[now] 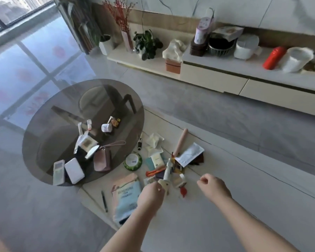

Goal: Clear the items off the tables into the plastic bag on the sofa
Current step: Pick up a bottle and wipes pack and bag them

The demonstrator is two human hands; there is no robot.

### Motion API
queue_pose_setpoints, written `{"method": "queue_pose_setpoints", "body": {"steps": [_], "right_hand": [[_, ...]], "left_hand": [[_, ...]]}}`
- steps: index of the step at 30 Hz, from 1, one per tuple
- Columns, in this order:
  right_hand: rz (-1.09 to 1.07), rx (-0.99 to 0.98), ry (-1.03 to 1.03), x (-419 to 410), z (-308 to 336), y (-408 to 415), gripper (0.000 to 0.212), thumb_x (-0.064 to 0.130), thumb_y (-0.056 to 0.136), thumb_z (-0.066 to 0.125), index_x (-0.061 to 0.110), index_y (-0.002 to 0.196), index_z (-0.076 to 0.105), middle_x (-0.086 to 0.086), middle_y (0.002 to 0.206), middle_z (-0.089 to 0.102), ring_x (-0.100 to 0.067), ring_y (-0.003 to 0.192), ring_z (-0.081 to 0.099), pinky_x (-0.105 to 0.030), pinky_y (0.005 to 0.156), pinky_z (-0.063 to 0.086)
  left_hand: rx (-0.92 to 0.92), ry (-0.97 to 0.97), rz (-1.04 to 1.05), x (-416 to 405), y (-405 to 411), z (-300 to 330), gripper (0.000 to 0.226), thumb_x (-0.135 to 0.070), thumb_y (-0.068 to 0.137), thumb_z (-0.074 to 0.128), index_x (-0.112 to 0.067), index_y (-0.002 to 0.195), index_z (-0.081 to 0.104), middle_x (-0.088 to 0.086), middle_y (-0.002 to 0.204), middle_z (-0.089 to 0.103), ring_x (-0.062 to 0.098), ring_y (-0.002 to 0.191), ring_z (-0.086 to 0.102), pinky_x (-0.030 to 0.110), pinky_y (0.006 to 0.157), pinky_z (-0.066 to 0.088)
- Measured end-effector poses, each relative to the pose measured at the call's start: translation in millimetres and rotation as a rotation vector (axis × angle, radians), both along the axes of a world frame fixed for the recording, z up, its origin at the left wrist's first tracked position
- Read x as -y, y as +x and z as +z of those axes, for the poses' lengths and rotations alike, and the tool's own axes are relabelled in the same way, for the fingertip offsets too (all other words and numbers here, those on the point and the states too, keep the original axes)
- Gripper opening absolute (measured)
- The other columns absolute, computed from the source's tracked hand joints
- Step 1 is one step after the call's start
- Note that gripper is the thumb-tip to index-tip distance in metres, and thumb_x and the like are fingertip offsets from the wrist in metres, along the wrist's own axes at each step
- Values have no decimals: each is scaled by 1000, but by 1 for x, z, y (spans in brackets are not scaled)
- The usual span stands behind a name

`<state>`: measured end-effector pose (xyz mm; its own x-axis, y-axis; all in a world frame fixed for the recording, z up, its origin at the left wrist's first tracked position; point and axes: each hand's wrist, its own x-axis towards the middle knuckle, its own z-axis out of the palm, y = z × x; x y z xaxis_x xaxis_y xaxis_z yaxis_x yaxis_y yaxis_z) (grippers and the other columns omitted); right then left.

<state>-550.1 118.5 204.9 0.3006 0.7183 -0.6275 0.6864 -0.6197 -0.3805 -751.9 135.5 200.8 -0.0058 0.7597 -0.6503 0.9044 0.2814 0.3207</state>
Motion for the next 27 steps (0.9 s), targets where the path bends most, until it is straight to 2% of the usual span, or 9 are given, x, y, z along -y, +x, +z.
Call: {"method": "queue_pose_setpoints", "body": {"steps": [3,8,13,16,18,23,25,27], "right_hand": [[-72,-28,-15,-22,-44,1,21,33,90,50,18,103,60,-1,108,65,-18,88,52,-24,72,41],[-145,-64,-7,-58,-124,2,36,32,92,53,14,123,54,-4,126,59,-22,113,55,-26,85,41],[-267,-102,28,-99,-187,1,50,34,91,56,10,133,44,-9,130,55,-27,116,52,-29,86,41],[-345,-73,21,-120,-212,-2,50,35,91,57,4,128,44,-13,123,57,-30,108,55,-28,76,39],[-414,-26,40,-130,-225,-3,46,32,89,60,0,120,48,-16,119,59,-33,106,57,-31,74,41],[-628,-28,182,-142,-253,-6,46,29,83,69,1,114,49,-18,116,61,-36,105,60,-40,86,50],[-744,-104,193,-146,-262,-7,45,27,82,70,0,111,50,-19,113,63,-37,100,63,-48,85,54],[-831,-168,178,-147,-267,-8,38,21,81,70,0,109,54,-19,110,64,-37,94,65,-50,81,56]], "left_hand": [[1,-1,-28,-27,3,-45,26,-24,88,43,-21,101,65,1,105,67,22,95,63,30,77,52],[-4,35,-124,-73,13,-131,28,-24,92,42,-24,113,61,1,111,66,23,100,62,32,75,50],[19,83,-133,-94,33,-201,31,-24,93,47,-19,123,55,3,122,61,24,110,59,32,80,48],[-49,105,-80,-99,43,-225,23,-26,92,45,-18,113,53,2,114,61,24,99,61,34,66,45],[-108,119,-33,-101,47,-235,20,-28,90,46,-18,108,49,4,110,60,26,96,61,34,62,42],[-186,175,-75,-105,49,-260,47,-40,83,64,-15,116,41,6,109,63,28,99,63,35,71,40],[-163,195,-56,-104,49,-265,46,-39,82,65,-15,113,41,6,108,63,28,98,62,35,75,39],[-136,189,-21,-104,47,-266,41,-38,81,64,-16,107,41,6,108,62,29,99,61,35,76,39]]}}
